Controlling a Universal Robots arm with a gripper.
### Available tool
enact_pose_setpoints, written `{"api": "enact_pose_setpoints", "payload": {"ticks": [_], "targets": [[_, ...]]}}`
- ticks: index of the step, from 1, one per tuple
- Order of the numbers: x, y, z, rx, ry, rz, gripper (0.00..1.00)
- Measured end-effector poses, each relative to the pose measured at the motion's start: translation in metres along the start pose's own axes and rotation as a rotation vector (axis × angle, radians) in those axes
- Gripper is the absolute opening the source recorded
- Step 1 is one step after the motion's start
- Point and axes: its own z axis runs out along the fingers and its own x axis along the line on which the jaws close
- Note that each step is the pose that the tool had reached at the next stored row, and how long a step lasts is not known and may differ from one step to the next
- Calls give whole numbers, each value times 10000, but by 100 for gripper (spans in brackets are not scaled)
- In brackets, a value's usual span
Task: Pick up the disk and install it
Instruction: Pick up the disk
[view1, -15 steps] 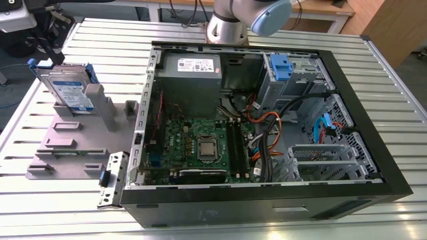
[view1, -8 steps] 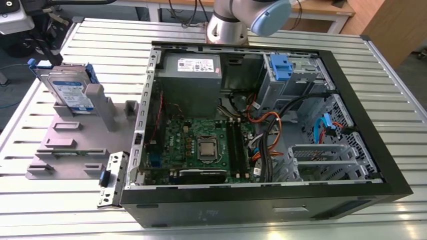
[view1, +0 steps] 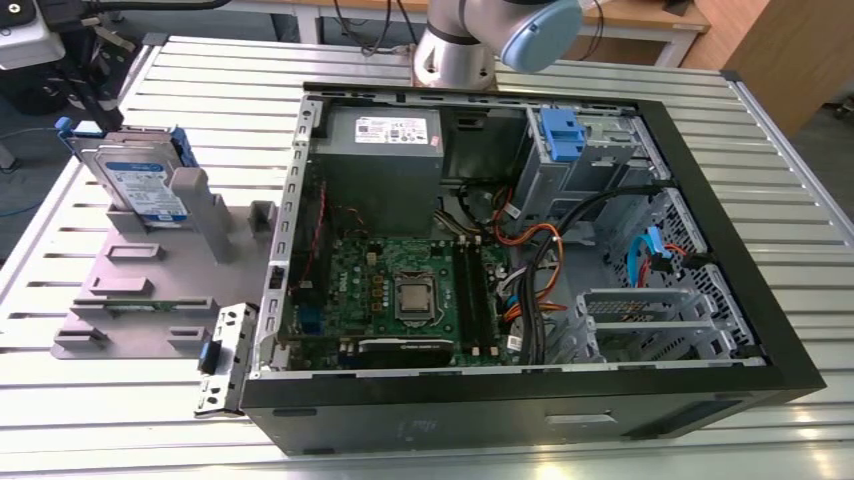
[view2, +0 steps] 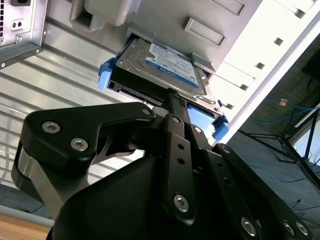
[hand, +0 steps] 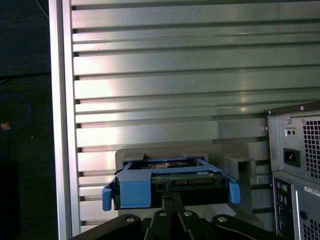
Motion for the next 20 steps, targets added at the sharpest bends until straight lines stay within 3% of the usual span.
{"api": "enact_pose_setpoints", "payload": {"ticks": [5, 10, 15, 20], "targets": [[2, -1, -6, 3, 3, 0, 11], [0, 2, -62, -1, -1, 0, 11], [-1, 3, -63, -2, 1, -40, 11], [0, 3, -62, -21, 36, -856, 11]]}}
